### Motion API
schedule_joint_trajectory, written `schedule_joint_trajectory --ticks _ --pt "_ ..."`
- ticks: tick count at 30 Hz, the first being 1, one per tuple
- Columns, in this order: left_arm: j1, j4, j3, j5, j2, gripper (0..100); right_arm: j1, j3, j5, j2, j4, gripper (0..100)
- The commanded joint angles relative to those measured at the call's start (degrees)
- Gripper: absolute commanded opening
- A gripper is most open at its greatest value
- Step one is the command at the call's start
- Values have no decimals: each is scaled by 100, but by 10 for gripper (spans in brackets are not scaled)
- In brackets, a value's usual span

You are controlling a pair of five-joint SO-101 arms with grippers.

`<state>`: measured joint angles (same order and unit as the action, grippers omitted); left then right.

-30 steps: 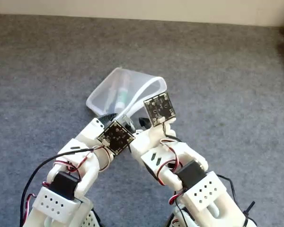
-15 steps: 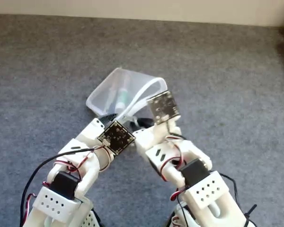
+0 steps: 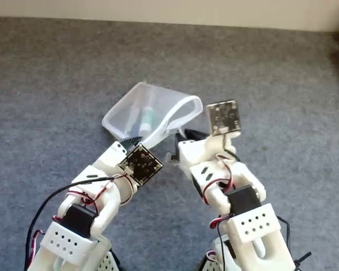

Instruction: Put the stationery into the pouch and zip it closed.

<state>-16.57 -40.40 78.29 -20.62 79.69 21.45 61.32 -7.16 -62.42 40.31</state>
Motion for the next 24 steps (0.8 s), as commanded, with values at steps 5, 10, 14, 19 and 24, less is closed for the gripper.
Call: schedule_joint_trajectory --ticks 5,10,14,19,24 --pt "171 -88 -180 105 92 5 -1015 -400 -132 57 -831 6" --pt "180 -88 -180 105 92 5 -1516 -382 -105 57 -1385 6" --pt "180 -88 -180 105 92 5 -1947 -391 -97 374 -1657 6" --pt "189 -88 -180 105 92 5 -2246 -426 -123 1437 -2009 6" --pt "189 -88 -180 105 92 5 -2229 -444 -123 1745 -2018 6"
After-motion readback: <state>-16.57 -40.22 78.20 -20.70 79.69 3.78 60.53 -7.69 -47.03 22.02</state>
